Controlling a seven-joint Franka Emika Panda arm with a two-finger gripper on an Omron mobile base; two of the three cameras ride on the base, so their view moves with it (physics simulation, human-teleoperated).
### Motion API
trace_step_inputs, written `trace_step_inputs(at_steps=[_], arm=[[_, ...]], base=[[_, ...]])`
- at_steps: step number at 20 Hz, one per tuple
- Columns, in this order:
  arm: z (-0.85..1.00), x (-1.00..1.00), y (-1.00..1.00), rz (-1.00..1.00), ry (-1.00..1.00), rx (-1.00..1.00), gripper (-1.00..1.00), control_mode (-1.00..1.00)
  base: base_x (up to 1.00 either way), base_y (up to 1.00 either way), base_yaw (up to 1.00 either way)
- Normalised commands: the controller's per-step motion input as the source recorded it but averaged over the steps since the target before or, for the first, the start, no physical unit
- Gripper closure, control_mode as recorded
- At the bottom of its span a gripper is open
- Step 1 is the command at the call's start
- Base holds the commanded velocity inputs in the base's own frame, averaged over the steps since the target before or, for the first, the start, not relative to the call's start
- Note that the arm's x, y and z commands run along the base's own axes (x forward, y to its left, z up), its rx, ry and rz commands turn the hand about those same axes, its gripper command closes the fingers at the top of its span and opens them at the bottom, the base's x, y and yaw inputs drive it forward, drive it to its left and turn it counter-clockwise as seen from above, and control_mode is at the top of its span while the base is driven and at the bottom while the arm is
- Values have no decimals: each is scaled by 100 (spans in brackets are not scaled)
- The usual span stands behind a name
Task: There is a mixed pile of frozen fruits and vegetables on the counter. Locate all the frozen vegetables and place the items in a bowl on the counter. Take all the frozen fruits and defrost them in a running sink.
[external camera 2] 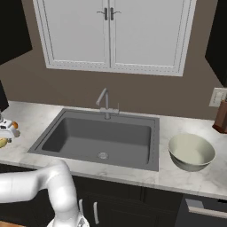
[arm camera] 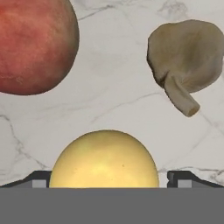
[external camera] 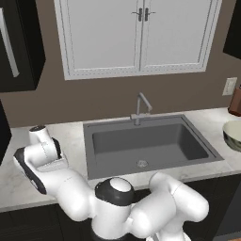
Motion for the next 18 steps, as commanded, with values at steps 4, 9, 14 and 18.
trace_step_inputs(at_steps=[4,9,14,18], arm=[[-13,0,1,0,0,0,100,-100],[0,0,0,0,0,0,100,-100],[5,-5,-32,0,0,0,100,-100],[45,-18,-94,0,-5,1,100,-100]], base=[[0,0,0],[0,0,0],[0,0,0],[0,0,0]])
